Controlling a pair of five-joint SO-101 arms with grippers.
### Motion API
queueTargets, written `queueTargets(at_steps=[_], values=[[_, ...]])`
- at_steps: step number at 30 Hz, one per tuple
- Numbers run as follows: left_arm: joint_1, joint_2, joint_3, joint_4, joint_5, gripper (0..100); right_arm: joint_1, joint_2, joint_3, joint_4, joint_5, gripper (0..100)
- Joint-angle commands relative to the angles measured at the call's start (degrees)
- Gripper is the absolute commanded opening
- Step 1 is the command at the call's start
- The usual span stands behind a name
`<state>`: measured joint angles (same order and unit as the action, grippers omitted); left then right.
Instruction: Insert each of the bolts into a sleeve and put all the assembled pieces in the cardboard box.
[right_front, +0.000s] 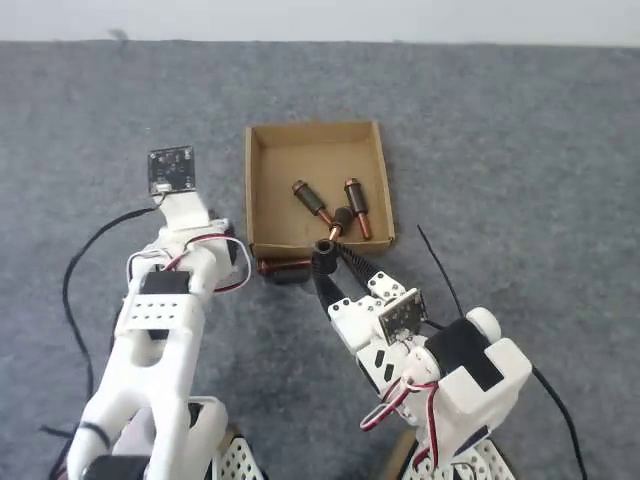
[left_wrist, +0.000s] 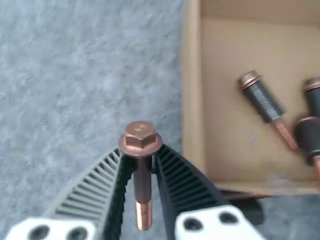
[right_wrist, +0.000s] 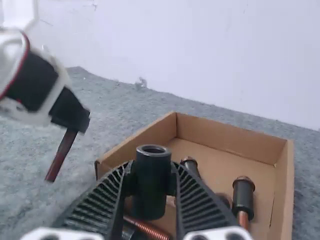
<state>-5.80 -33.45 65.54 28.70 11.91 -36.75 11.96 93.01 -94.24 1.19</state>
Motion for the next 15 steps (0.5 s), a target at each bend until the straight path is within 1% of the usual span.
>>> queueTargets(at_steps=[1, 7, 15], values=[[4.2, -6.5, -2.0, -1.8, 0.9, 1, 0.5, -0.3, -0.2, 0.3, -0.7, 0.6], [10.4, -14.3, 0.2, -1.8, 0.9, 1, 0.5, -0.3, -0.2, 0.4, -0.7, 0.6], [14.2, -21.5, 1.2, -2.5, 0.9, 1, 0.5, -0.3, -0.2, 0.5, -0.7, 0.6]])
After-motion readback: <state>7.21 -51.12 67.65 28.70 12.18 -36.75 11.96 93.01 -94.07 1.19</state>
